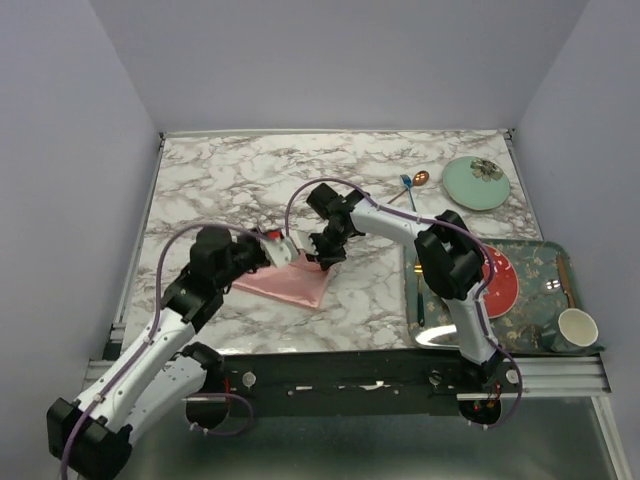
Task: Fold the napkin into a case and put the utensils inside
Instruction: Fold the lower triangle-folded napkin at the center of the board, then smooth out the 2/3-rectangle-folded napkin at the center of the board.
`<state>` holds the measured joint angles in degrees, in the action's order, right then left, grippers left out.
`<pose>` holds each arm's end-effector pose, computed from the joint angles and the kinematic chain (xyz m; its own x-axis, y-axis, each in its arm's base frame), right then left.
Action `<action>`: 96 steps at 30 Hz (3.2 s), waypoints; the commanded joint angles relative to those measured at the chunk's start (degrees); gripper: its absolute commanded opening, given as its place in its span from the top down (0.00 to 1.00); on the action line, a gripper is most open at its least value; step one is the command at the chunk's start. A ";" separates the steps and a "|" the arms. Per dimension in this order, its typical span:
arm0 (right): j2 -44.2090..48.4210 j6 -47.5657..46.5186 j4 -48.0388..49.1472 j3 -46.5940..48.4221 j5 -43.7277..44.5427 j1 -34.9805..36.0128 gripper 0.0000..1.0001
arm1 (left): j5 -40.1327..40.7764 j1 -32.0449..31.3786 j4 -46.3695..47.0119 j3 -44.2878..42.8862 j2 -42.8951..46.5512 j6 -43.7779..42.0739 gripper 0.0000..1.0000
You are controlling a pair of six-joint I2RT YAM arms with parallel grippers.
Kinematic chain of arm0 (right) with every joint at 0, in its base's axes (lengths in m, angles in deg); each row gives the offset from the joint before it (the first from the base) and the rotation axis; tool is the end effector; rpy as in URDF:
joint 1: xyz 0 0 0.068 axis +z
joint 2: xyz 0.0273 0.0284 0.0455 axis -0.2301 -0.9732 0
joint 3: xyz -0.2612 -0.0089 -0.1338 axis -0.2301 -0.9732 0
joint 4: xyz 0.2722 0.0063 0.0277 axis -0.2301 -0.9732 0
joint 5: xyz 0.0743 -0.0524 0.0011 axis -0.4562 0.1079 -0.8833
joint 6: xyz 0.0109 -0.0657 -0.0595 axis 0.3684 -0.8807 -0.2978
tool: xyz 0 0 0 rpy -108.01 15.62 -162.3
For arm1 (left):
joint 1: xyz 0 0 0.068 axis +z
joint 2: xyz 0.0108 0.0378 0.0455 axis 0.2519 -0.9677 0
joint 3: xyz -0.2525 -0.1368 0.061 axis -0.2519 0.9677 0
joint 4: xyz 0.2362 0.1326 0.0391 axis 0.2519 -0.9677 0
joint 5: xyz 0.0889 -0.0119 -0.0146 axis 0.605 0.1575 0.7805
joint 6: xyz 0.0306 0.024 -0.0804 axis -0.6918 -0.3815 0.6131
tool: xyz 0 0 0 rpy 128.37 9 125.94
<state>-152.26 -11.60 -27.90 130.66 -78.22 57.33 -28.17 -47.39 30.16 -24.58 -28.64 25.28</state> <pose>0.3104 0.3515 0.1370 0.2933 -0.8134 -0.5024 -0.9381 -0.3461 0.0128 0.1683 -0.1360 0.2885 0.3990 0.5395 -0.7415 0.6690 0.3818 0.6378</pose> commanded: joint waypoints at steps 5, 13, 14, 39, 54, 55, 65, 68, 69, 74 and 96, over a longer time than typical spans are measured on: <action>0.30 -13.43 1.11 -6.66 11.13 -1.84 0.99 | -4.58 23.38 -5.13 -14.77 -19.35 37.98 0.89; 1.09 -18.36 4.19 -7.10 12.80 -2.11 0.99 | -25.78 27.87 -3.72 -24.28 -41.43 61.54 0.82; 1.26 -18.88 4.63 -7.80 13.07 -2.02 0.99 | -29.79 28.05 -2.07 -24.98 -45.36 65.91 0.82; 4.52 -24.51 10.17 -12.82 14.04 -2.19 0.99 | -36.95 32.36 3.14 -28.33 -75.72 72.03 0.82; 14.17 -14.87 3.25 -8.35 6.58 -4.13 0.25 | -33.96 34.20 2.87 -25.96 -76.52 70.97 0.83; 14.71 -13.54 2.27 -7.47 4.48 -4.39 0.25 | -33.87 34.20 2.87 -26.04 -76.52 70.97 0.83; 7.62 16.77 -3.98 11.33 -4.95 -10.98 0.44 | -33.61 34.11 3.57 -25.60 -76.34 71.49 0.84; 3.22 24.69 -4.86 17.74 -4.95 -11.25 0.52 | -33.70 34.11 3.40 -25.69 -76.52 71.23 0.84; 2.50 29.93 -3.90 18.64 -4.69 -11.16 0.55 | -33.70 34.11 3.31 -25.95 -76.52 71.06 0.84; -2.07 41.65 -4.33 22.78 -3.37 -11.16 0.60 | -33.43 34.03 3.13 -26.48 -76.69 70.88 0.84; -6.73 67.15 2.87 14.25 -2.84 -11.95 0.52 | -33.17 33.94 2.96 -25.60 -75.81 70.09 0.84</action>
<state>-156.66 52.94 -26.41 145.44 -80.73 45.82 -66.39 -13.79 35.27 -51.83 -104.12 98.39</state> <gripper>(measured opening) 0.480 0.157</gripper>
